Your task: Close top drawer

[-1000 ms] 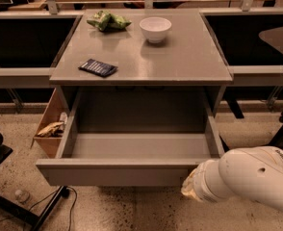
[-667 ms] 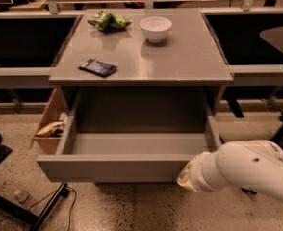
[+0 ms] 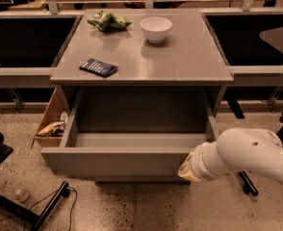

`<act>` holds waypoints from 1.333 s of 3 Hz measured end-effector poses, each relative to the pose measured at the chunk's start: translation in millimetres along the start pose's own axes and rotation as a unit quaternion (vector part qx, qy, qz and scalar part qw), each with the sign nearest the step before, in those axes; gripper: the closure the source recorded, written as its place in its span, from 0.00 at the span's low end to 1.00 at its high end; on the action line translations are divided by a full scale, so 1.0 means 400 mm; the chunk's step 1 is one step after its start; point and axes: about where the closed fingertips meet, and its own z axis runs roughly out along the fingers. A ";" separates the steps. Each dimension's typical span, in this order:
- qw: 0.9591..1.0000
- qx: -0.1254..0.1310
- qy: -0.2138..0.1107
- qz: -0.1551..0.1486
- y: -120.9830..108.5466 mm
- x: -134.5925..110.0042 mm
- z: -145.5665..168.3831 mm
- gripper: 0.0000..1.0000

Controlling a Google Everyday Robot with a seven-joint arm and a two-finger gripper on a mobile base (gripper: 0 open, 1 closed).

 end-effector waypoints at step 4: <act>0.999 -0.029 -0.019 -0.040 -0.212 -0.003 0.071 1.00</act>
Offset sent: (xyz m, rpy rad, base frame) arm 0.2225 -0.0409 0.0082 0.0928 -0.0428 0.2040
